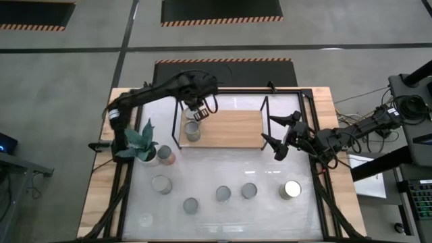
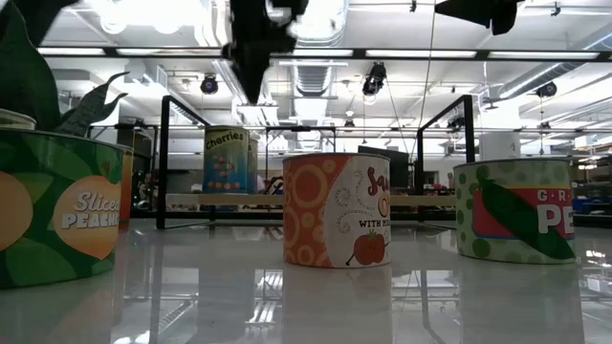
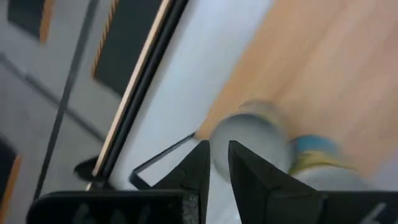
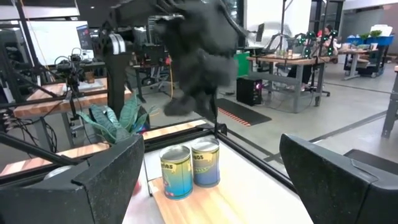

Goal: Pick and place cans onto a shelf
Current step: Put the large canned carrots on the shelf

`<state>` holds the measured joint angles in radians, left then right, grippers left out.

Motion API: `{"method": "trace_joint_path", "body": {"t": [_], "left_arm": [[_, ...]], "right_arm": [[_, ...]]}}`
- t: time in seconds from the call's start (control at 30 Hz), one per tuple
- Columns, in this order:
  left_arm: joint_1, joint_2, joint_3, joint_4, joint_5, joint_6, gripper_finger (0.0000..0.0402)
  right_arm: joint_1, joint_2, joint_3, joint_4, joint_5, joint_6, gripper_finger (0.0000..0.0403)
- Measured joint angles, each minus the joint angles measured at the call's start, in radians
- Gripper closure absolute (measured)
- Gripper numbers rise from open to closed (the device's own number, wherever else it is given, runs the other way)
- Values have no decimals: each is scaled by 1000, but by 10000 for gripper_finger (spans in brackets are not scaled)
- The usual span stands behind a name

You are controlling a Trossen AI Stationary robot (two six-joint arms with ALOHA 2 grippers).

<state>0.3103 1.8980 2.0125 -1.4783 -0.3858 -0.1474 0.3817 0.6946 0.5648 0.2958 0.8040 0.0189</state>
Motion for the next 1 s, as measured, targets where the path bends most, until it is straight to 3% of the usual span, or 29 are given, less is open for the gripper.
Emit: {"method": "trace_joint_path", "body": {"t": [0.23,0.43,0.6,0.7,0.8,0.9,1.0], "left_arm": [[-234,-213,-197,329,2,56,360],[-458,-400,-517,743,2,223,361],[-561,-524,-721,1035,-46,439,361],[-578,-581,-812,1174,-98,461,361],[-578,-633,-875,1239,-115,426,361],[-578,-666,-914,1241,-117,377,361],[-578,-685,-942,1241,-116,341,361]], "right_arm": [[0,6,0,-10,-28,44,40],[0,10,2,2,-272,166,40],[18,102,90,-122,-469,366,40],[43,207,210,-369,-500,544,40],[73,322,370,-792,-512,827,40],[122,453,539,-1242,-596,1149,40],[187,576,684,-1564,-707,1383,40]]}}
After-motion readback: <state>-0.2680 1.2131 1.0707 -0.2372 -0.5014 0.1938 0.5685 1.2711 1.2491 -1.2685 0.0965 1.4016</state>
